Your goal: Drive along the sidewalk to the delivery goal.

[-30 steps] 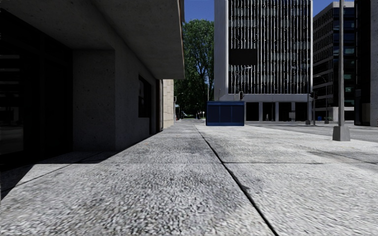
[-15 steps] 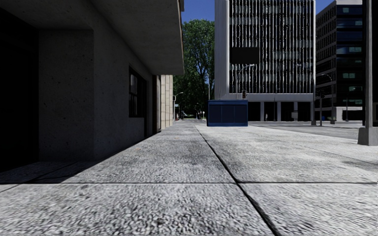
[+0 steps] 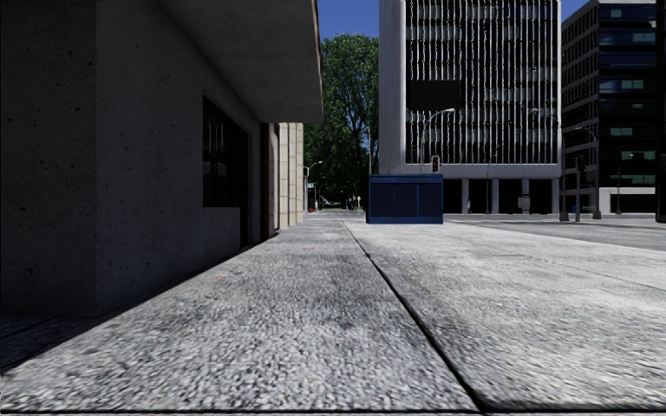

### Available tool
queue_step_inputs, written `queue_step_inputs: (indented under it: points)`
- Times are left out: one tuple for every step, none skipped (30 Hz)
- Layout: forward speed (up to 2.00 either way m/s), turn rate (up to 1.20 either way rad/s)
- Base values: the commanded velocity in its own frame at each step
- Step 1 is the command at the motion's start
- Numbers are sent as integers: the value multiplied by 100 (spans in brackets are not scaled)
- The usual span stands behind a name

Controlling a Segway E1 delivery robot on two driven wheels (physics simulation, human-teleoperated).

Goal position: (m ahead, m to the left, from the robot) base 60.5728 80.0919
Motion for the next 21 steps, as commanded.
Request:
queue_step_inputs:
  points:
    - [200, 0]
    - [200, 0]
    - [200, 0]
    - [200, 0]
    - [200, 0]
    - [200, 0]
    - [200, 0]
    - [200, 0]
    - [200, 0]
    - [200, 0]
    - [200, 0]
    - [200, 0]
    - [200, 0]
    - [200, 0]
    - [200, 0]
    - [200, 0]
    - [200, 0]
    - [200, 0]
    - [200, 0]
    - [200, 0]
    - [200, 0]
